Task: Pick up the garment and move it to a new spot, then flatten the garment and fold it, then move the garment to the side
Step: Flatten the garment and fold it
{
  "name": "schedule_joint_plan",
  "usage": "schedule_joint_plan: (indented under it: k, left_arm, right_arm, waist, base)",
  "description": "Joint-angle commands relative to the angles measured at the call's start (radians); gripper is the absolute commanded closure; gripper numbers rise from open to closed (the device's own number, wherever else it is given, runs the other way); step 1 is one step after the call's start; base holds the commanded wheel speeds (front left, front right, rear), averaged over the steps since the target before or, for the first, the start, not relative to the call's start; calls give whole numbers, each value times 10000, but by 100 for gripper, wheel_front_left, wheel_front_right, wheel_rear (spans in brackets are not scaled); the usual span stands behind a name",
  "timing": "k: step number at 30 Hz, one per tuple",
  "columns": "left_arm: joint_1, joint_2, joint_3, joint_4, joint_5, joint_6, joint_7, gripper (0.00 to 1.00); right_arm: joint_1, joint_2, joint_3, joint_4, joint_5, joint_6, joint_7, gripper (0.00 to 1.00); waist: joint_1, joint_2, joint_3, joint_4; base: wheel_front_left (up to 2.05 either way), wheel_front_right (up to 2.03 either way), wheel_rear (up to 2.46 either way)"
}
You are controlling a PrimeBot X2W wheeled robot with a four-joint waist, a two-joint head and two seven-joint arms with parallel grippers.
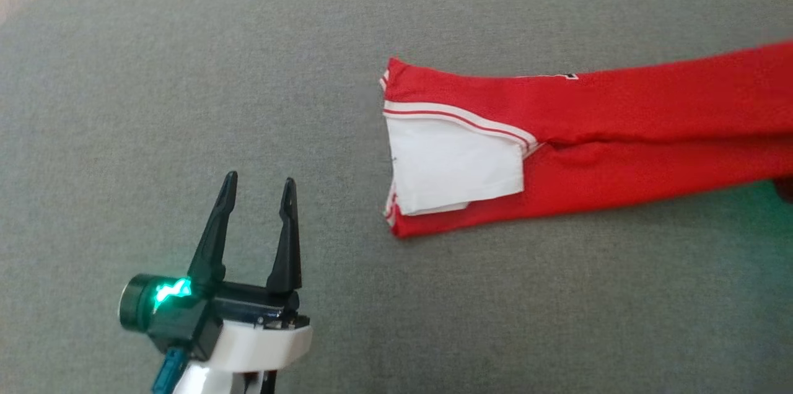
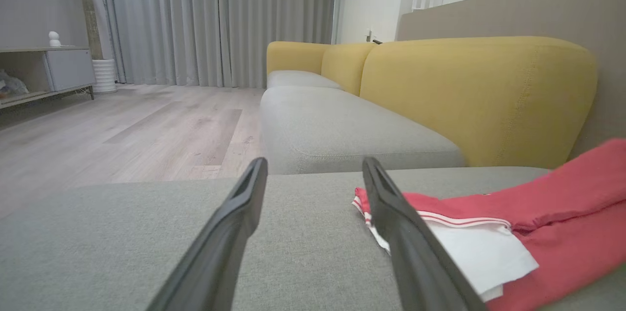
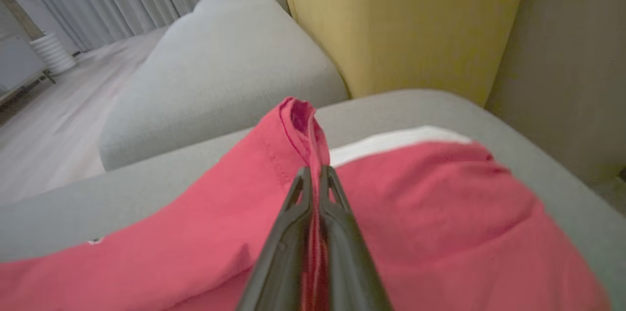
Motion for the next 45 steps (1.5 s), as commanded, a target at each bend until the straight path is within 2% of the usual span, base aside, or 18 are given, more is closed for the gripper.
schedule_joint_plan:
  k: [1,5,9,11,12,16,20,24,25,26,27,30,35,45]
  left_arm:
    - [9,-68,454,-262,148,-106,-51,0]
    - [51,-169,564,-145,235,-317,-51,0]
    - [43,-270,555,-47,286,-493,-51,0]
    - [22,-309,545,-8,305,-561,-51,0]
    - [22,-309,545,-8,305,-561,-51,0]
    - [-56,-365,540,68,317,-688,-51,0]
    - [-204,-403,448,169,306,-782,-51,0]
    - [-321,-425,399,235,241,-780,-51,0]
    - [-337,-428,389,251,224,-771,-51,0]
    - [-352,-430,387,257,199,-747,-51,0]
    - [-370,-432,361,260,147,-721,-51,0]
    - [-414,-435,252,264,6,-615,-51,0]
    - [-320,-436,267,255,-54,-448,-51,0]
    - [234,-437,675,621,-63,-315,-51,0]
  right_arm:
    - [-237,-287,56,-899,56,-7,269,100]
    - [-238,239,79,-3021,402,-7,1253,100]
    - [-60,1326,685,-5091,654,-7,2159,100]
    - [-11,1902,1205,-5738,618,-7,2492,100]
    - [-11,1902,1205,-5738,618,-7,2492,100]
    - [-203,2998,2402,-5954,349,-7,2829,100]
    - [-595,3823,3520,-5226,12,-7,2848,100]
    - [-806,4196,4413,-4180,-264,-7,2804,100]
    - [-841,4255,4587,-3900,-369,-7,2752,88]
    - [-867,4310,4715,-3641,-446,-7,2641,12]
    - [-890,4364,4752,-3401,-488,-7,2456,0]
    - [-967,4463,4788,-2976,-369,-7,1683,0]
    - [-1060,4416,4740,-3120,-22,-7,515,0]
    - [534,2373,3806,-3272,-569,-7,-2359,0]
  waist:
    - [0,-1,-76,-76]
    - [0,-1,-162,-111]
    - [0,-1,-210,-33]
    - [0,-1,-199,33]
    - [0,-1,-199,33]
    - [0,-1,-121,231]
    - [0,-1,-5,587]
    - [0,-1,129,921]
    - [0,-1,154,991]
    - [0,-1,177,1052]
    - [0,-1,194,1107]
    - [0,-1,187,1208]
    - [0,-1,-67,997]
    - [0,-1,-1435,165]
  base:
    - [0,0,0]
    - [0,0,0]
    - [0,0,0]
    - [0,0,0]
    - [0,0,0]
    - [0,0,0]
    - [0,0,0]
    - [0,0,0]
    - [0,0,0]
    - [0,0,0]
    - [0,0,0]
    - [0,0,0]
    - [0,0,0]
    - [0,0,0]
